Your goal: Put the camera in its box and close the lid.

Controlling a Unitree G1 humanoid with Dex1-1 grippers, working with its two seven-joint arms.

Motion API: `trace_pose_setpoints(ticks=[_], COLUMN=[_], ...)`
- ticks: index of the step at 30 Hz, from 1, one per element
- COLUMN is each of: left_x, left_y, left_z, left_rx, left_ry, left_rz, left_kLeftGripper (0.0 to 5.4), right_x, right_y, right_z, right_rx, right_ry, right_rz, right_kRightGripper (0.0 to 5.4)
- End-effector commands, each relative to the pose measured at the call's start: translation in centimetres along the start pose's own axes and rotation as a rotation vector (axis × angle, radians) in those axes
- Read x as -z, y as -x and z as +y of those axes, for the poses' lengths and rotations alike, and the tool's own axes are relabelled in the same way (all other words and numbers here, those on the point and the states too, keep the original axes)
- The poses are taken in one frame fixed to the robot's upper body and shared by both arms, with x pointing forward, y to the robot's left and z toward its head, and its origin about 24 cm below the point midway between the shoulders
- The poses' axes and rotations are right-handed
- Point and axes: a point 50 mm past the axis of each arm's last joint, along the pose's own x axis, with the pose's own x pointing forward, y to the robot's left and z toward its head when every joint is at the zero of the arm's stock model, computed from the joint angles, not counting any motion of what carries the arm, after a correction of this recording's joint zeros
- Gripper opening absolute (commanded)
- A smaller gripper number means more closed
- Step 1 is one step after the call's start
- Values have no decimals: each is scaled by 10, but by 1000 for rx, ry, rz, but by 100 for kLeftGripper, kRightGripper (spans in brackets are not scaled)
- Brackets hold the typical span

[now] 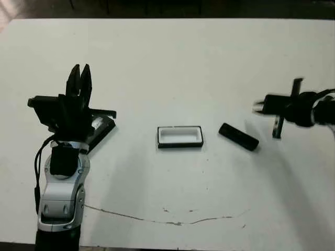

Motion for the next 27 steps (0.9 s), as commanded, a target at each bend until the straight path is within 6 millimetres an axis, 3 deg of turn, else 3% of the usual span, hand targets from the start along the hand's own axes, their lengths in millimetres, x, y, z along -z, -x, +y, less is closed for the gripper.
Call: trace_pose_setpoints(ticks=[1,4,9,19,27], left_x=[7,8,8,9,9], left_y=[4,5,5,6,6], left_z=[1,2,3,4,3], left_rx=[-10,-12,-12,-19,-11], left_ry=[0,-6,-9,-1,-6], left_rz=[46,52,51,59,56], left_kLeftGripper=[2,2,0,0,0], right_x=[2,-1,-5,2,-3], right_y=[9,19,29,22,15], right_z=[-3,-6,6,42,58], right_rx=[44,20,-109,-389,-454], right_ry=[-265,-447,-477,-529,-538], right_rz=[-114,-154,-111,-26,-44], right_kRightGripper=[0,0,34,251,429])
